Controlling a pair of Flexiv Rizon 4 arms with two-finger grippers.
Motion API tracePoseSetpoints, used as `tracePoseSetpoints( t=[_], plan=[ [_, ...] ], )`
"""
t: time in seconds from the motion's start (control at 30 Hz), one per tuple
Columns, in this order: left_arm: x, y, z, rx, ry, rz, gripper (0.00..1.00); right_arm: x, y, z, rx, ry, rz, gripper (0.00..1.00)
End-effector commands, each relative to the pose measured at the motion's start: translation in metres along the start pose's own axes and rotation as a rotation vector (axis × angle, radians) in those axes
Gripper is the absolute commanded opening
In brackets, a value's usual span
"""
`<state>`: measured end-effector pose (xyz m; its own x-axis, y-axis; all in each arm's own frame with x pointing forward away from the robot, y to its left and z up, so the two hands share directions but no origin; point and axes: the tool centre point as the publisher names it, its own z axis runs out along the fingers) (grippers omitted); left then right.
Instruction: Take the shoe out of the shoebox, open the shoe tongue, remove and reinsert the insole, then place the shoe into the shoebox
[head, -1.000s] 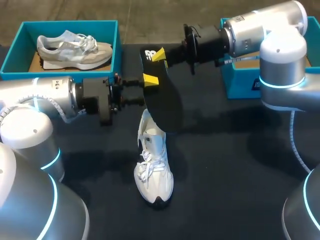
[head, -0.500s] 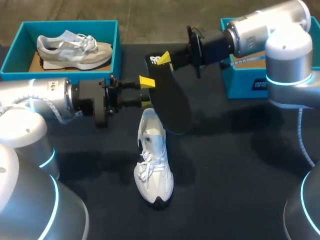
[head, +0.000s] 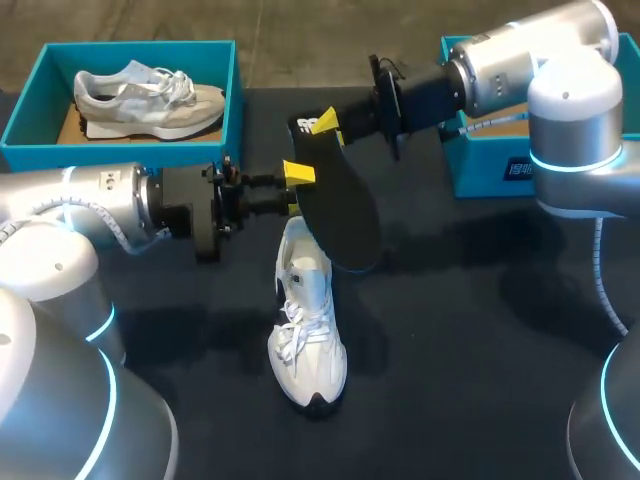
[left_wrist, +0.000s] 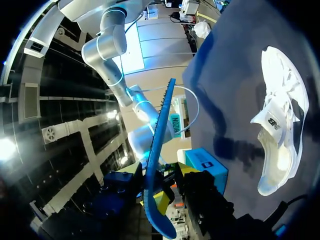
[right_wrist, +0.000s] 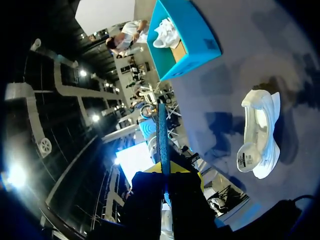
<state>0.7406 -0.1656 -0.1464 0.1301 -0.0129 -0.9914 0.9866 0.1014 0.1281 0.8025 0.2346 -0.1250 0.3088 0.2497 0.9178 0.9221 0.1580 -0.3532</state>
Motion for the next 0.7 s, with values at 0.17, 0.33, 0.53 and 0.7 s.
tracePoseSetpoints(
  t=[0.17,0.33,0.53,0.7],
  plan=[
    [0.0029,-0.0030,0.0049,-0.013,-0.014,0.001,0.24,0.0001,0.0019,0.0102,0.007,0.010,-0.001,0.00],
    [0.0014,-0.0035,0.0040,-0.018,-0.034,-0.002,0.00,0.0009,0.0022,0.0120,0.006,0.014,-0.005,0.00],
    [0.0037,-0.0039,0.0033,-0.002,-0.017,-0.012,0.00,0.0009,0.0024,0.0101,-0.025,0.031,-0.041,1.00],
    [0.0053,-0.0032,-0.0019,0.045,0.006,-0.047,0.00,-0.0068,-0.0012,0.0028,-0.036,0.035,-0.117,1.00]
  ],
)
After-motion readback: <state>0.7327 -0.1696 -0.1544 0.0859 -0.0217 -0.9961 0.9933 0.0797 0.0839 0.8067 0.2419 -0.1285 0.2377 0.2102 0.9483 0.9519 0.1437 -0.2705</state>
